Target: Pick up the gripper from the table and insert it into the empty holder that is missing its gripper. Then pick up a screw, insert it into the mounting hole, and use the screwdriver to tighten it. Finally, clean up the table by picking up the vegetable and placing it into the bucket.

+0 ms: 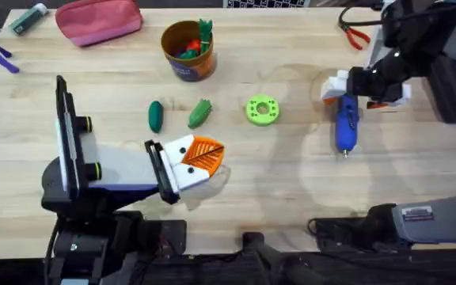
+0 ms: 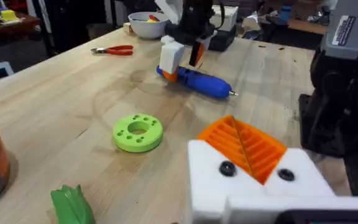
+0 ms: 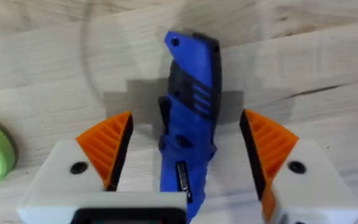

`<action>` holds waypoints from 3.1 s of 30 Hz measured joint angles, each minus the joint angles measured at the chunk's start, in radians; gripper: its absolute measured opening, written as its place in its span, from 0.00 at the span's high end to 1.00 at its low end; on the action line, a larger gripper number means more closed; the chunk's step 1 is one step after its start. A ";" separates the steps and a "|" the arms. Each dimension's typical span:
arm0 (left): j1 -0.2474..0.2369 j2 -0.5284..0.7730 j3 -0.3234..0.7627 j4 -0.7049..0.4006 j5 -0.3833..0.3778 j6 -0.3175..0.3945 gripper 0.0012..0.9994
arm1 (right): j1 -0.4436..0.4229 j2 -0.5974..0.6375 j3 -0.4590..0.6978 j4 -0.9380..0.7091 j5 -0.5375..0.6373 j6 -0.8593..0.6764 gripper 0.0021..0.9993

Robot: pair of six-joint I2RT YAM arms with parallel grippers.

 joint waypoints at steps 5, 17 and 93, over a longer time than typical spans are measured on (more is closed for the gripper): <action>0.000 0.000 0.000 0.000 0.000 0.000 0.99 | -0.003 0.057 -0.002 0.026 0.000 -0.035 0.01; 0.000 0.000 0.000 0.000 0.000 0.000 0.99 | -0.023 0.065 -0.004 0.023 0.000 -0.111 0.01; 0.000 0.000 0.000 0.000 0.000 0.000 0.99 | 0.143 -0.087 0.305 -0.082 -0.098 -0.116 0.98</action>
